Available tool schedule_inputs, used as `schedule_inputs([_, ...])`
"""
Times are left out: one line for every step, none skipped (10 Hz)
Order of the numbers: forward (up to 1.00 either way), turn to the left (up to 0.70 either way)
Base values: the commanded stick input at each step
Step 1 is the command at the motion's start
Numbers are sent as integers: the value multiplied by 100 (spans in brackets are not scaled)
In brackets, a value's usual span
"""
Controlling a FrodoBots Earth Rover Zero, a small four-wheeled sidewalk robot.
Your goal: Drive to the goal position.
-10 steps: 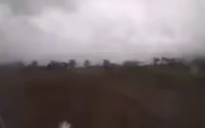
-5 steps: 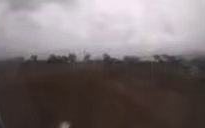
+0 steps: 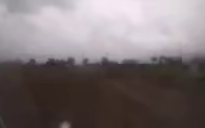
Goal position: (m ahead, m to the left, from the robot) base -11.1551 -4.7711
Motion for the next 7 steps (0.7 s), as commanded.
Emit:
schedule_inputs([0,0])
schedule_inputs([0,0])
schedule_inputs([0,-48])
schedule_inputs([0,-70])
schedule_inputs([0,-70])
schedule_inputs([0,-70])
schedule_inputs([0,-70])
